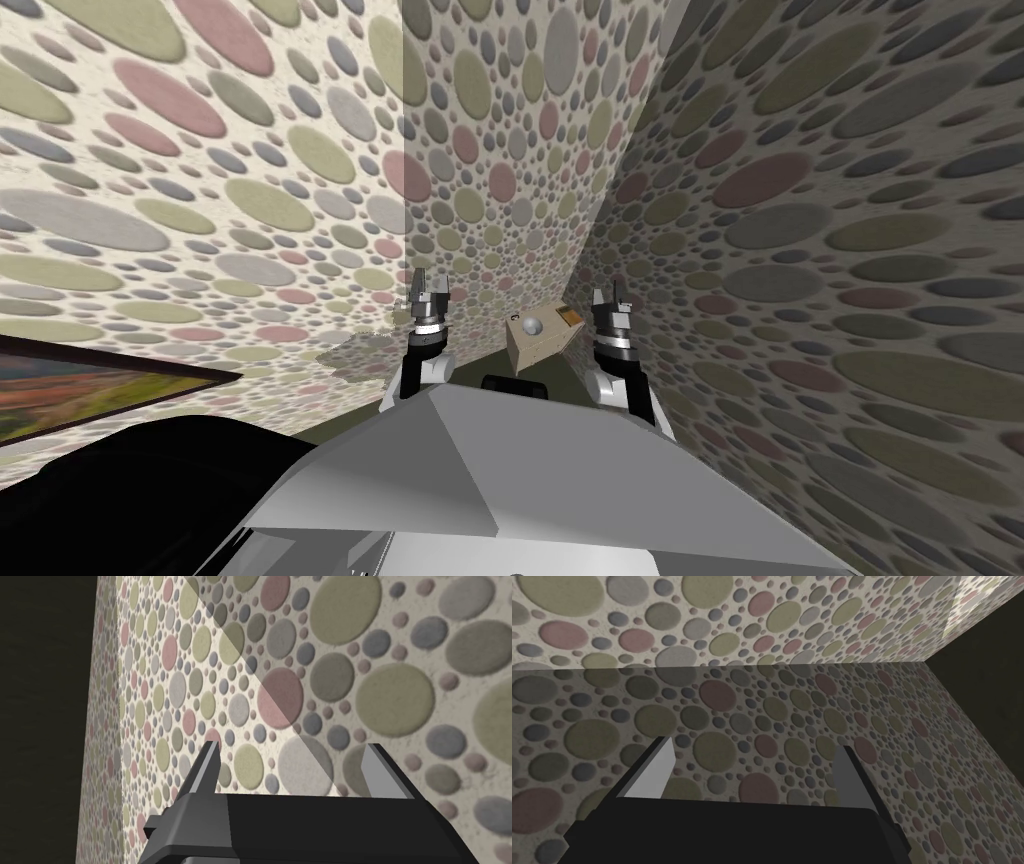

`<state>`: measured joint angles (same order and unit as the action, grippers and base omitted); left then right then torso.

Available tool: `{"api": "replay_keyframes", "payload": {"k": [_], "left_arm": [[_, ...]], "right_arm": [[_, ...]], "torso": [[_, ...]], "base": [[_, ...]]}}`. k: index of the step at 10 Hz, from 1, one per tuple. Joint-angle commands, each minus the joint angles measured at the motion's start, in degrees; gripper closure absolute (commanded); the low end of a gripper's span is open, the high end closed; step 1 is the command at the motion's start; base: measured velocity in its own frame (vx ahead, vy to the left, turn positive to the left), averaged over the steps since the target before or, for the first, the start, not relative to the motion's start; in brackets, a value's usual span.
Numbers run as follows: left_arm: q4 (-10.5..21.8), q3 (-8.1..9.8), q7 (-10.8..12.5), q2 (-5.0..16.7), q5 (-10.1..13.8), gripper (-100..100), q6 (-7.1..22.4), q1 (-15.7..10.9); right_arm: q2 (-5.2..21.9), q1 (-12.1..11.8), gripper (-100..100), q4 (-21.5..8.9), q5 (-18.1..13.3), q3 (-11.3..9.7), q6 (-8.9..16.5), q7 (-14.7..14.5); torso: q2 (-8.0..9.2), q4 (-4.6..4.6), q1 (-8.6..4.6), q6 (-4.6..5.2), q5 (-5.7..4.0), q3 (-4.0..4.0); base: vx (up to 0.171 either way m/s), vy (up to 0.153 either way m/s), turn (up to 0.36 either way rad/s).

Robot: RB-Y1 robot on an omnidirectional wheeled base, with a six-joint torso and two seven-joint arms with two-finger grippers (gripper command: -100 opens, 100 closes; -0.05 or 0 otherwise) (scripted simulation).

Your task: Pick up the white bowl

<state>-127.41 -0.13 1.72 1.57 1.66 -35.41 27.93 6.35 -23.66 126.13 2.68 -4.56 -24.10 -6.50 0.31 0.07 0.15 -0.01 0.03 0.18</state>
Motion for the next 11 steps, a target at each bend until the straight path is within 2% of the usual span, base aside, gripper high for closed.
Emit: {"api": "replay_keyframes", "payload": {"k": [1, 5, 6, 9, 10, 11], "left_arm": [[0.00, 0.00, 0.00, 0.00, 0.00, 0, 0.00, 0.00], [0.00, 0.00, 0.00, 0.00, 0.00, 0, 0.00, 0.00], [0.00, 0.00, 0.00, 0.00, 0.00, 0, 0.00, 0.00], [0.00, 0.00, 0.00, 0.00, 0.00, 0, 0.00, 0.00], [0.00, 0.00, 0.00, 0.00, 0.00, 0, 0.00, 0.00], [0.00, 0.00, 0.00, 0.00, 0.00, 0, 0.00, 0.01]], "right_arm": [[2.84, 0.96, -100, -1.91, -0.90, -0.42, 1.22, -0.27], [9.56, 4.52, -100, -8.14, -4.48, -2.58, 5.34, -2.18], [9.56, 4.52, -100, -8.14, -4.48, -2.58, 5.34, -2.18], [14.66, 7.71, -100, -13.85, -8.18, -4.98, 8.47, -4.64], [14.66, 7.71, -100, -14.57, -8.18, -4.98, 8.47, -4.64], [16.40, 8.85, -100, -16.92, -9.60, -5.93, 9.45, -5.69]], "torso": [[0.00, 0.00, 0.00, 0.00, 0.00, 0.00], [0.09, 0.02, 0.09, -0.01, 0.02, 0.05], [0.12, 0.03, 0.11, 0.00, 0.03, 0.07], [-0.07, -0.01, 0.07, 0.00, 0.02, -0.04], [0.02, 0.00, 0.13, 0.00, 0.03, 0.01], [-0.05, 0.00, 0.06, 0.03, 0.02, -0.02]], "base": [[-0.084, 0.047, 0.070], [-0.111, 0.064, 0.094], [-0.067, 0.049, 0.043], [-0.073, 0.069, 0.130], [-0.063, 0.060, 0.034], [-0.038, 0.051, 0.105]]}}
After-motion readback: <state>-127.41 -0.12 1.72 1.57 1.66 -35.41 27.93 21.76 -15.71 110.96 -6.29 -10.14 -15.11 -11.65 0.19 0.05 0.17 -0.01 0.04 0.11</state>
